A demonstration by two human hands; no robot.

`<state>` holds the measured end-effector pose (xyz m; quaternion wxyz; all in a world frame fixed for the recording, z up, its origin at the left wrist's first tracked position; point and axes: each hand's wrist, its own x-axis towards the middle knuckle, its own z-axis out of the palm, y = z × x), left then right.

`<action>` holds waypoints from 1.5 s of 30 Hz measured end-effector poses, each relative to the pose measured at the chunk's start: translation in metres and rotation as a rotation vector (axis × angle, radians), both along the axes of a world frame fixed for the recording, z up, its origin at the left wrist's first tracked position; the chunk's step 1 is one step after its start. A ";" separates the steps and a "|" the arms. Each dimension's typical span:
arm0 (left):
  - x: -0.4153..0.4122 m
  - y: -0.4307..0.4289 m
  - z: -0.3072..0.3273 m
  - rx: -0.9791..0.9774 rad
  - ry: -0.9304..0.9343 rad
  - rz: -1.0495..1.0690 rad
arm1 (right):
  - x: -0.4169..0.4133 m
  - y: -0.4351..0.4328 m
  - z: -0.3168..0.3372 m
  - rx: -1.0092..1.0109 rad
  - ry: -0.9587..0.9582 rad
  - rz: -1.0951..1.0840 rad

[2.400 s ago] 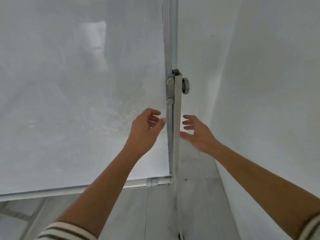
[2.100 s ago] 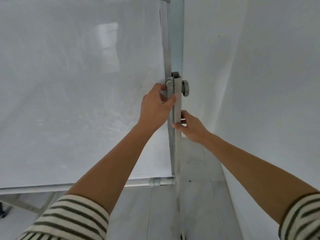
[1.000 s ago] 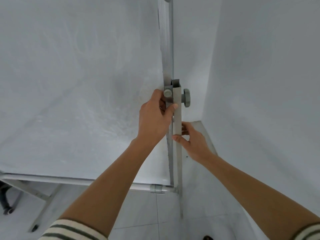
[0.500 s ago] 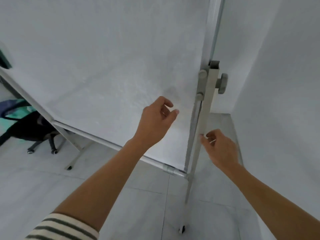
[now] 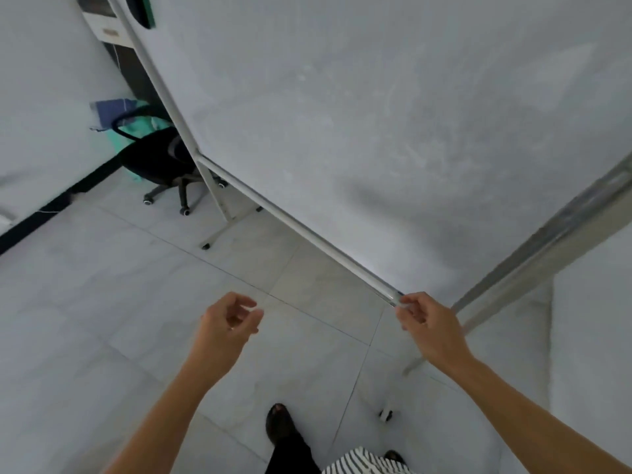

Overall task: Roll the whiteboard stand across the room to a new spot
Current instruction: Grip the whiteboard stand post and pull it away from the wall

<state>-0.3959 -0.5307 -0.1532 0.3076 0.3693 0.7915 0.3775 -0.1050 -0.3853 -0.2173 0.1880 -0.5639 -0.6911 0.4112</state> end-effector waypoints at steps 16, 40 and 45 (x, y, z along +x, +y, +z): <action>-0.273 -0.080 -0.045 -0.044 -0.176 0.494 | -0.313 0.049 -0.015 -0.116 0.106 0.136; -0.711 0.308 0.046 0.099 -0.073 0.179 | -0.767 0.317 0.026 0.034 0.148 0.146; -0.805 0.420 0.079 0.202 -0.045 -0.085 | -0.860 0.353 0.040 0.117 0.165 0.006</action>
